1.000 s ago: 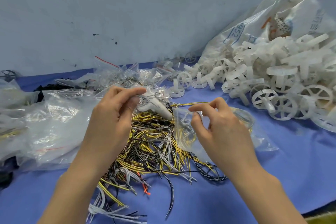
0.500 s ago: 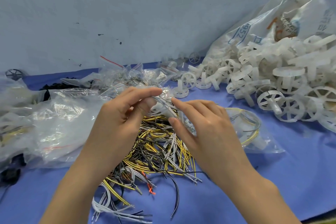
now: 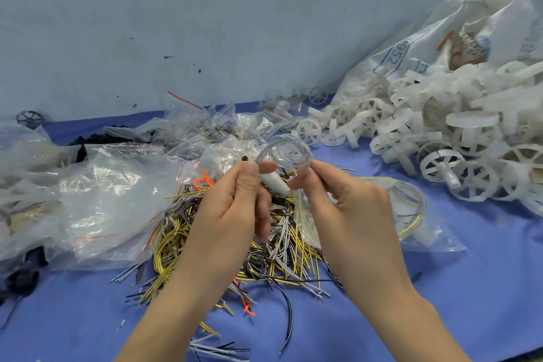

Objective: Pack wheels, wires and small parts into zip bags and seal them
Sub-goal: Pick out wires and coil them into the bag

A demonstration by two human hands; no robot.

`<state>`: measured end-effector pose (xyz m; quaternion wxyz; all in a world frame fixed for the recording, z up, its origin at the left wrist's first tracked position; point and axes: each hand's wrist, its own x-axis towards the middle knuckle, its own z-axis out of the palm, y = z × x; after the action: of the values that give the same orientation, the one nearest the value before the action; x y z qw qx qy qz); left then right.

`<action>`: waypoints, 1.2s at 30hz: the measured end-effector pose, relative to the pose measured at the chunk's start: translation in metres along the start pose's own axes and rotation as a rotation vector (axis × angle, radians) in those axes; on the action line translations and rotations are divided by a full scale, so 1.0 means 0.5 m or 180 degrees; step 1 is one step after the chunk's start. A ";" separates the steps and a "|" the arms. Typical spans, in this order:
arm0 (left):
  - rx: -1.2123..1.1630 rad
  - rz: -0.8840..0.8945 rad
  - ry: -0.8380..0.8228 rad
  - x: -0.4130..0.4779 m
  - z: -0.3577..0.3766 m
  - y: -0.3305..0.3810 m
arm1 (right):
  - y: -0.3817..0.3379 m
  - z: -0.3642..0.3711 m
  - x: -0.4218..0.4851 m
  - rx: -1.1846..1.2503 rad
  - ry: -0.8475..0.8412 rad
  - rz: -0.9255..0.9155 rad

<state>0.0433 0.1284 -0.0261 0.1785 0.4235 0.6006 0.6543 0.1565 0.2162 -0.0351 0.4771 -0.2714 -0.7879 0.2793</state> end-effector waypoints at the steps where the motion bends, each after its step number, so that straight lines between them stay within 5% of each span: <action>1: -0.0040 -0.0007 0.0152 -0.003 0.009 -0.004 | -0.002 0.001 -0.001 0.0321 -0.0022 0.0153; 10: -0.0282 0.0129 0.0877 -0.009 0.066 -0.032 | -0.032 0.025 -0.002 0.2800 -0.0509 0.1205; 18: -0.0571 0.0195 0.0108 -0.019 0.067 -0.022 | -0.029 0.022 0.005 0.3103 -0.0427 0.1495; 29: 0.1649 0.1031 0.0226 0.000 0.007 -0.037 | -0.017 0.009 0.012 0.2037 -0.0432 0.1131; 36: 0.1733 0.1080 -0.0206 0.002 -0.023 -0.043 | -0.007 -0.018 0.020 0.2042 -0.0495 0.1263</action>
<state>0.0279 0.1264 -0.0450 -0.0340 0.5704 0.6684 0.4762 0.1599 0.2223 -0.0232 0.4133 -0.2335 -0.6265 0.6182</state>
